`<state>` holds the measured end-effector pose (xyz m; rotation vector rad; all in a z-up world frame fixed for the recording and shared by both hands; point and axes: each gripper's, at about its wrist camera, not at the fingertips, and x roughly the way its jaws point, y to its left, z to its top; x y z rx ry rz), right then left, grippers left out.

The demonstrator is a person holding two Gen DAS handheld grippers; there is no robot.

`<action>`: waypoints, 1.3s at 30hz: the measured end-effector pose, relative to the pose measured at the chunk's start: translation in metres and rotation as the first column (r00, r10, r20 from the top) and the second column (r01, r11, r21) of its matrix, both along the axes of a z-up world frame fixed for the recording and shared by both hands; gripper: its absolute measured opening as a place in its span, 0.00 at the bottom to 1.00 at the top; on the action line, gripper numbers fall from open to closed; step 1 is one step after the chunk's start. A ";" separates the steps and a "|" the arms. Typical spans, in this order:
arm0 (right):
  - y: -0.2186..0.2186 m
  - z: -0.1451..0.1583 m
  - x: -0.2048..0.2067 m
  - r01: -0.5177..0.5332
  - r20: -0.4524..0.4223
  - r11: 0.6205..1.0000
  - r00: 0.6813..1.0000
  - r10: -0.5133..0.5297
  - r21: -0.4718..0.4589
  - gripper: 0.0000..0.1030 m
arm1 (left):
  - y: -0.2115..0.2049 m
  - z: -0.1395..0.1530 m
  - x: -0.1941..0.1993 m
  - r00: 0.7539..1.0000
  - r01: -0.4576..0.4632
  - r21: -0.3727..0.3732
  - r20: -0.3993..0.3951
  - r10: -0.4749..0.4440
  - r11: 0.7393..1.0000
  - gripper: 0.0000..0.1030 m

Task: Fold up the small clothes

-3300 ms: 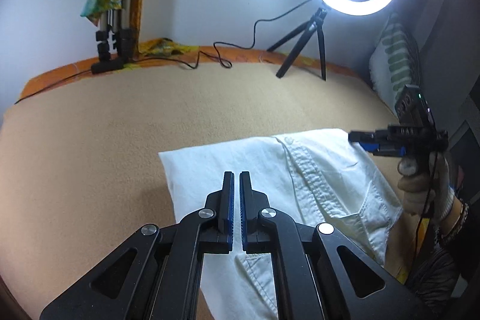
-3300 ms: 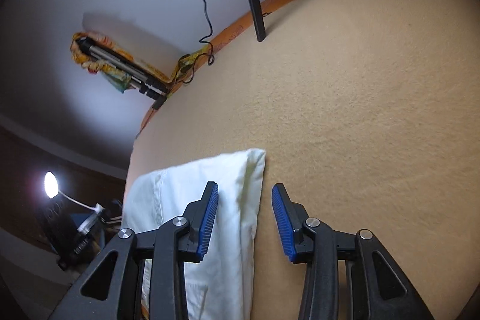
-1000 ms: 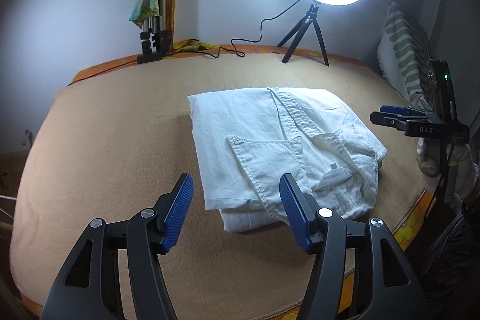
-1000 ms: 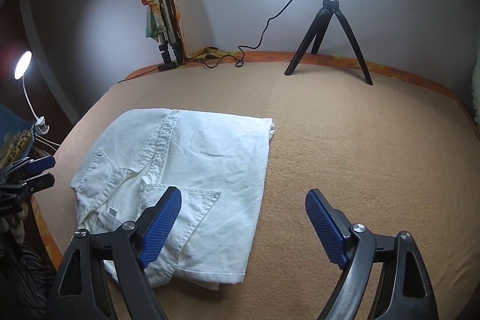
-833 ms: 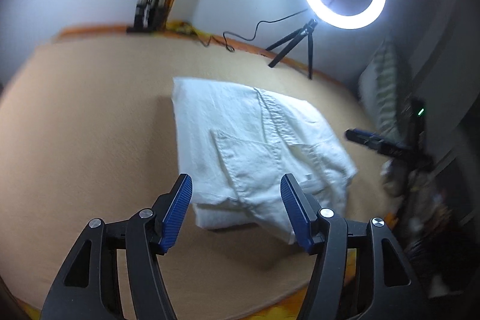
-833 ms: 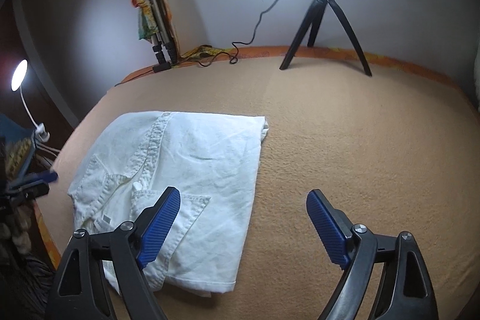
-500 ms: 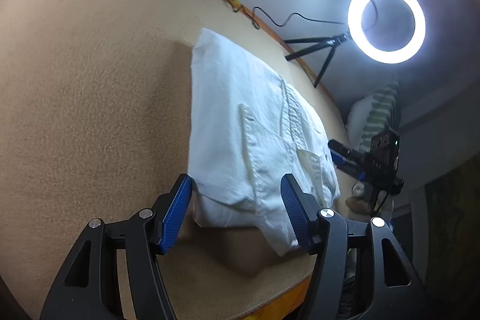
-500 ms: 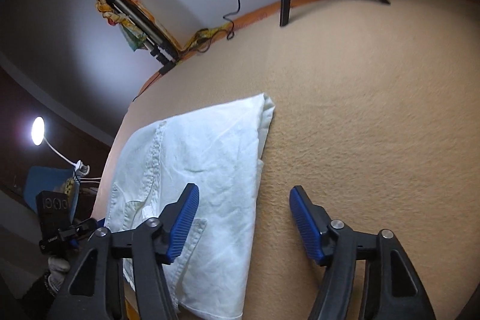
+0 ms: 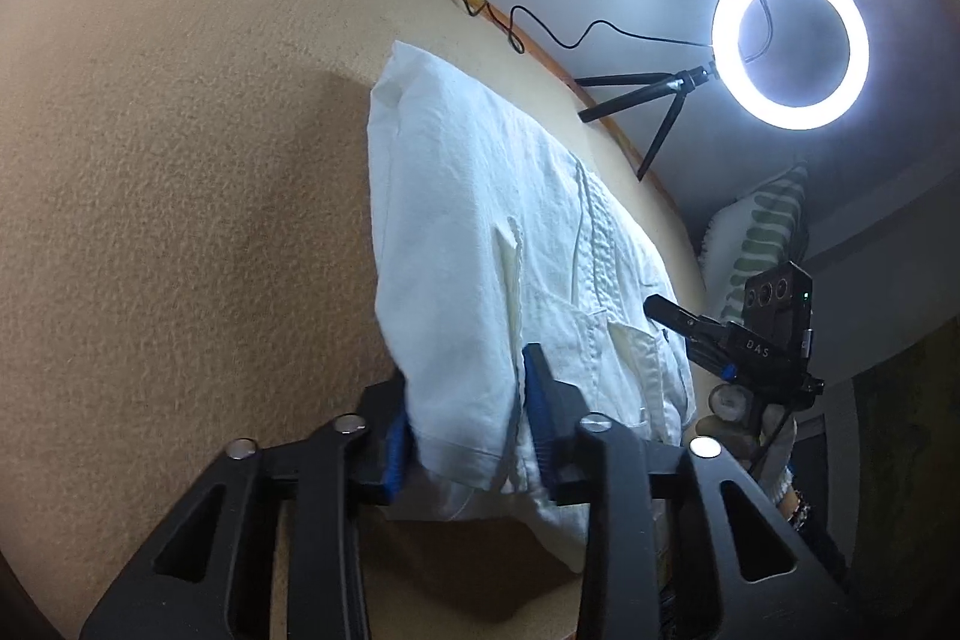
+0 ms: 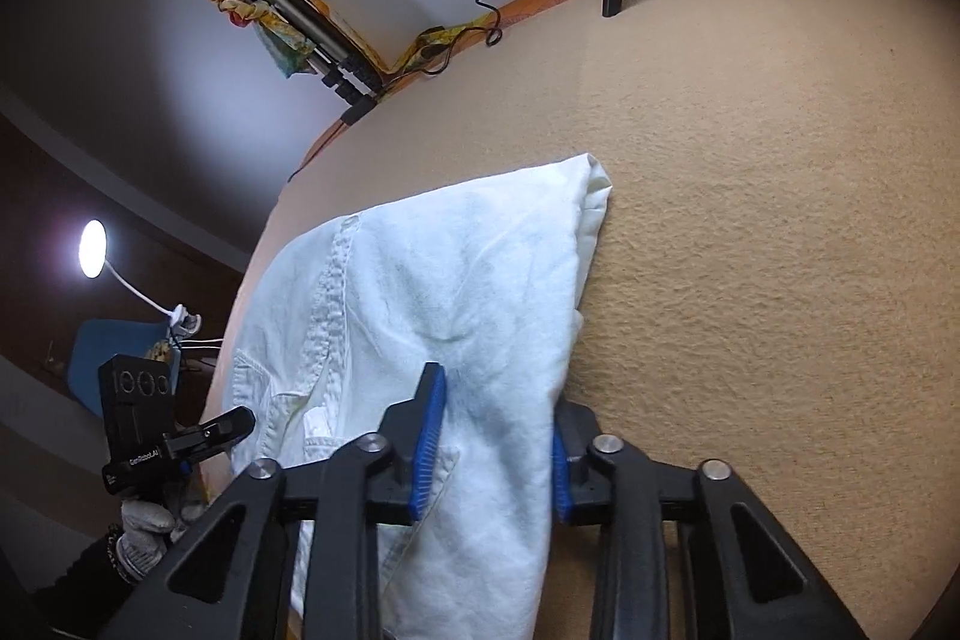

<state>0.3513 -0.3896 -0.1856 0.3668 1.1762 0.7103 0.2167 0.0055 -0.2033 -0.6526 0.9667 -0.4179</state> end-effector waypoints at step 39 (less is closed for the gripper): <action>-0.200 0.082 0.085 0.340 0.366 0.855 0.910 -0.194 -0.391 0.06 | -0.297 0.055 0.095 0.891 0.295 0.312 0.251 -0.378 0.903 0.12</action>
